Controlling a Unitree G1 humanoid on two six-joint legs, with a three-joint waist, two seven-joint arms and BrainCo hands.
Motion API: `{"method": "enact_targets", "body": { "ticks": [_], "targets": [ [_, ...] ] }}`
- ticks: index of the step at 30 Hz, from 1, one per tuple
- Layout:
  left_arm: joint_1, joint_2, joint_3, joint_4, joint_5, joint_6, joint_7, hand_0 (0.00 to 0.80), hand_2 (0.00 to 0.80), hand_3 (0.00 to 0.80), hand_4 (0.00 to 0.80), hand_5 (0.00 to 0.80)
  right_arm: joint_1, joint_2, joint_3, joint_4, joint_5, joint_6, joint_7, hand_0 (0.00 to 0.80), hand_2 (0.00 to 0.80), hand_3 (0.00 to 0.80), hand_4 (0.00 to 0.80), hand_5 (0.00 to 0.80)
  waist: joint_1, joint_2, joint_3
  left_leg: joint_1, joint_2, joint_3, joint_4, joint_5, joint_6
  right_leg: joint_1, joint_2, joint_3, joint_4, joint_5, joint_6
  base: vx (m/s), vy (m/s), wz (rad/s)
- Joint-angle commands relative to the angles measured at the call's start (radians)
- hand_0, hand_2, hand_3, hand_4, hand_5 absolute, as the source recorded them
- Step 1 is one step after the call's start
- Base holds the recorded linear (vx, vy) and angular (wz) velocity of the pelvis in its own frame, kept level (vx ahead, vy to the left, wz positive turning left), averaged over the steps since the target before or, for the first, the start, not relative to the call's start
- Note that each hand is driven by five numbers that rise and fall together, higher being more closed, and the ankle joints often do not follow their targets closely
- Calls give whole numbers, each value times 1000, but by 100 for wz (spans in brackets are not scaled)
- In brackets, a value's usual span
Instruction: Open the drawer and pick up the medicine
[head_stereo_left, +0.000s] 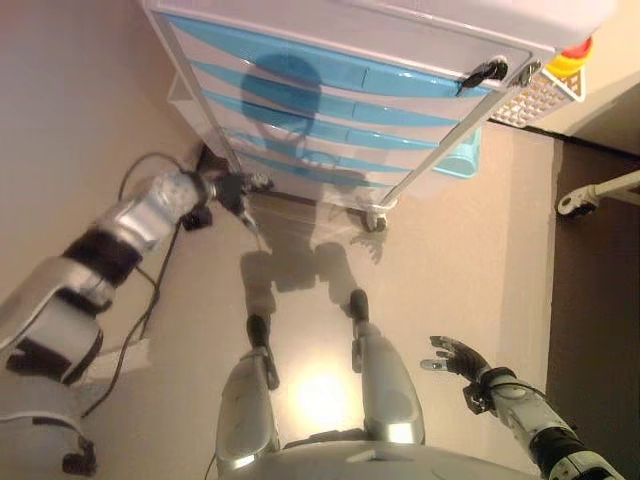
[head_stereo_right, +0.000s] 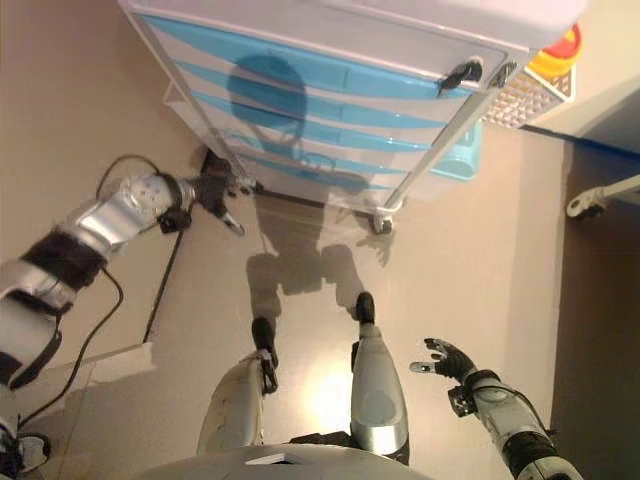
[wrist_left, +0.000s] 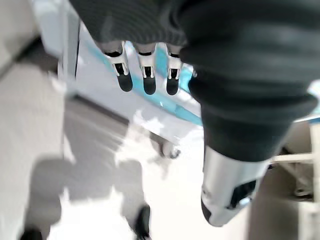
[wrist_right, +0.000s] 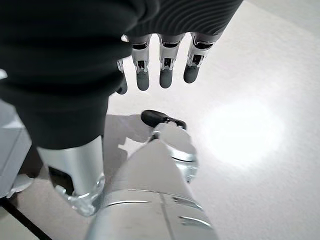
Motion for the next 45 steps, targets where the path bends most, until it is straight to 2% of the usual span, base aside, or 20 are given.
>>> {"method": "enact_targets", "body": {
  "ticks": [1, 5, 9, 12, 17, 18, 23, 30, 36, 38, 45],
  "targets": [
    [101, 0, 121, -72, -59, 13, -21, 0, 0, 0, 0, 0, 69, -26, -43, -14, 22, -5, -17, 0, 0, 0, 0, 0, 28, 32, -40, 52, 11, -13, -19, -64, -6, 52, -18, -46, 51, -62, 41, 17, -42, 10],
    [347, -66, 221, -141, -87, 31, -4, 0, 0, 0, 0, 0, 107, -15, -66, -39, 13, 0, -22, 0, 0, 0, 0, 0, 61, 45, -87, 88, 19, -38, -75, -32, -12, 101, -9, -78, 32, -70, 31, 48, -60, 11],
    [486, -127, 273, -133, -130, 37, 36, 0, 0, 0, 0, 0, 136, -4, -77, -50, 11, -1, -23, 0, 0, 0, 0, 0, 78, 47, -124, 116, 25, -50, -107, -17, -14, 138, -4, -96, 12, -73, 28, 96, -49, 6],
    [619, -184, 342, -102, -181, 19, 58, 0, 0, 0, 0, 0, 169, 15, -102, -67, 38, 0, -3, 0, 0, 0, 0, 0, 95, 49, -165, 142, 29, -57, -136, -5, -19, 174, 1, -106, -12, -76, 26, 118, -30, 8],
    [738, -270, 411, -23, -268, -4, 104, 0, 0, 0, 0, 0, 186, 51, -125, -80, 125, -29, 23, 0, 0, 0, 0, 0, 112, 50, -208, 169, 26, -67, -150, -5, -18, 211, 5, -114, -30, -83, 22, 74, -4, 3],
    [766, -299, 422, 20, -281, -34, 113, 0, 0, 0, 0, 0, 180, 68, -131, -79, 161, -47, 32, 0, 0, 0, 0, 0, 117, 51, -219, 177, 26, -69, -149, -8, -16, 219, 7, -115, -27, -89, 18, 54, 9, 2],
    [804, -387, 448, 192, -325, -114, 128, 0, 0, 0, 0, 0, 144, 136, -148, -27, 354, -84, 105, 0, 0, 0, 0, 0, 133, 55, -255, 216, 23, -77, -170, -9, -11, 262, 13, -126, -33, -103, 13, 46, 4, 0],
    [788, -497, 473, 414, -412, -147, 109, 0, 0, 0, 0, 0, 83, 216, -164, 117, 526, -112, 190, 0, 0, 0, 0, 0, 152, 61, -295, 262, 32, -78, -223, 5, -19, 315, 12, -158, -68, -103, 18, 25, -3, 2],
    [768, -568, 496, 569, -501, -153, 78, 0, 0, 0, 0, 0, 40, 255, -152, 223, 533, -126, 234, 0, 0, 0, 0, 0, 168, 59, -317, 273, 33, -79, -228, 4, -22, 339, 9, -177, -92, -96, 18, 1, -17, 7],
    [767, -583, 509, 594, -535, -140, 77, 0, 0, 0, 0, 0, 33, 265, -149, 248, 556, -125, 257, 0, 0, 0, 0, 0, 171, 60, -322, 276, 34, -78, -228, 3, -21, 343, 10, -180, -91, -100, 17, -3, -6, 2],
    [766, -636, 532, 695, -625, -176, 53, 0, 0, 0, 0, 0, 6, 300, -149, 355, 591, -135, 301, 0, 0, 0, 0, 0, 177, 54, -342, 284, 32, -77, -229, 0, -18, 355, 14, -180, -101, -98, 11, 0, 0, 0]
  ]
}}
